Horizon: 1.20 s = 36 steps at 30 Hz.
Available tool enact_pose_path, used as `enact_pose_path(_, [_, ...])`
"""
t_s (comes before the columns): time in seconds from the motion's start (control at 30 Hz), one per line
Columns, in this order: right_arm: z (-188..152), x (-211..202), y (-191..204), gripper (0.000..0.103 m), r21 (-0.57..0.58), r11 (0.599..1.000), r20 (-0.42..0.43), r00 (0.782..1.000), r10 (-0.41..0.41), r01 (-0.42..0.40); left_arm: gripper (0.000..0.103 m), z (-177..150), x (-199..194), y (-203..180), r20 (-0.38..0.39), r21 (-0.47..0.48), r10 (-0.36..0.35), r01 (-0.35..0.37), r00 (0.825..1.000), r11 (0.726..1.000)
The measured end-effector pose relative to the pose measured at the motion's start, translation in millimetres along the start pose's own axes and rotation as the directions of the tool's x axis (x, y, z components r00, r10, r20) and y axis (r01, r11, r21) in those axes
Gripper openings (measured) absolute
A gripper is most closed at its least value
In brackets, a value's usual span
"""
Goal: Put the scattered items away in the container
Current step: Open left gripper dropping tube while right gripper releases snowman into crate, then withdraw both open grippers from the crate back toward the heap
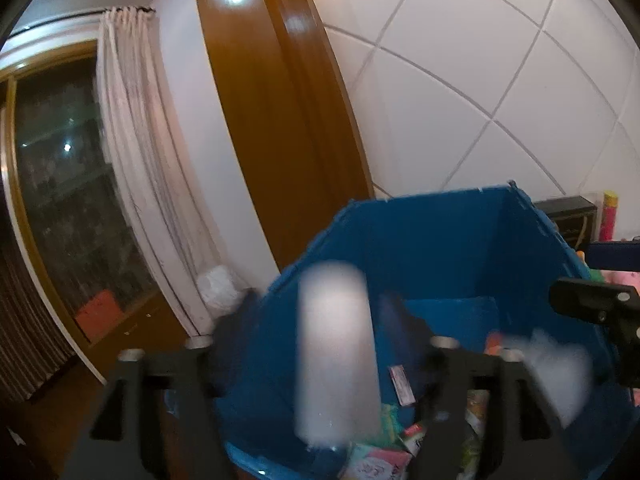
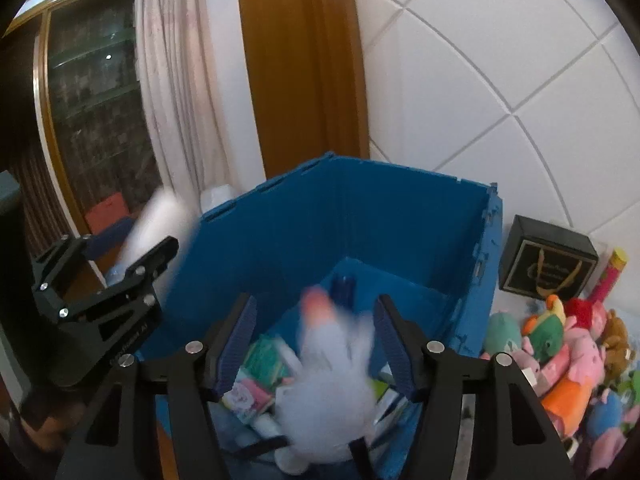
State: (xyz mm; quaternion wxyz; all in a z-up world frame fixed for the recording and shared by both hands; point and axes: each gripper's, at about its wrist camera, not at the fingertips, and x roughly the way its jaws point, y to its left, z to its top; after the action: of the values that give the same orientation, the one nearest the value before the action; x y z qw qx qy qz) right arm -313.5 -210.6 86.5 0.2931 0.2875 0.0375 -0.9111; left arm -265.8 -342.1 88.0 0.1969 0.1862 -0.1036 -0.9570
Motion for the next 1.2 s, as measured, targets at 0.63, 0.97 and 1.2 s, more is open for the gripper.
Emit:
enact_pose_path(0.63, [-23, -54, 2, 0.064, 0.002, 0.999, 0.075, 0.997, -0.033, 0.033, 0.103, -21, -28, -5, 0.032, 0.000, -0.041, 0.041, 0.999, 0.999])
enact_pose_path(0.97, [-54, -88, -2, 0.065, 0.001, 0.997, 0.100, 0.992, -0.079, 0.079, 0.103, -35, -58, -7, 0.058, -0.011, -0.072, 0.073, 0.996, 0.997])
enact_pose_path(1.2, [-87, -123, -13, 0.068, 0.004, 0.991, 0.126, 0.983, -0.134, 0.134, 0.103, -48, -88, -23, 0.071, 0.016, -0.111, 0.110, 0.991, 0.994])
